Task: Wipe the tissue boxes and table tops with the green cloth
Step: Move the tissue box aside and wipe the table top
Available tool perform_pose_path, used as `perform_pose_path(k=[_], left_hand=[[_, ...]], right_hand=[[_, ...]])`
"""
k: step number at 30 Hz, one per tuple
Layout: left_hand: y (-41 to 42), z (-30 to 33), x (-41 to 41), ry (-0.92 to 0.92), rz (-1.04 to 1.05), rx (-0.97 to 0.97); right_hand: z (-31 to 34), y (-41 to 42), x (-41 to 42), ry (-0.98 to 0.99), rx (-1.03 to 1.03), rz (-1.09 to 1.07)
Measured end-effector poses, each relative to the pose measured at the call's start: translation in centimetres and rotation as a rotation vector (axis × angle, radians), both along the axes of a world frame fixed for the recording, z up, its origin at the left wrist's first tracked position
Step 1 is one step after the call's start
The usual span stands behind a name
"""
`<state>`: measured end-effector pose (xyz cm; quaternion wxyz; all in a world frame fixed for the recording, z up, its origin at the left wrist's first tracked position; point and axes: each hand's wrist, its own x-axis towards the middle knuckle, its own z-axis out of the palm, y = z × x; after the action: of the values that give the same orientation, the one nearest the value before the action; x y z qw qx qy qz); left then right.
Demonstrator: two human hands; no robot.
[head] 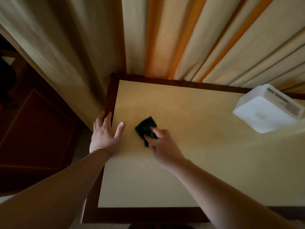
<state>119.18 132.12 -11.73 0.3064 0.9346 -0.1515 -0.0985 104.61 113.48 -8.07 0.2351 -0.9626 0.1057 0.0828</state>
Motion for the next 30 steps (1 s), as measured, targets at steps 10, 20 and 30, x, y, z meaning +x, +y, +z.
perform_pose_path(k=[10, 20, 30], left_hand=[[-0.2, 0.7, -0.6, 0.0, -0.028, 0.102], [-0.2, 0.2, -0.6, 0.034, -0.079, 0.226], [0.0, 0.4, -1.6, -0.01, -0.107, 0.256]], right_hand=[[-0.1, -7.3, -14.5, 0.059, -0.116, -0.308], [0.6, -8.8, -7.7, 0.111, -0.129, -0.452], [-0.2, -4.4, -17.2, -0.005, -0.112, -0.224]])
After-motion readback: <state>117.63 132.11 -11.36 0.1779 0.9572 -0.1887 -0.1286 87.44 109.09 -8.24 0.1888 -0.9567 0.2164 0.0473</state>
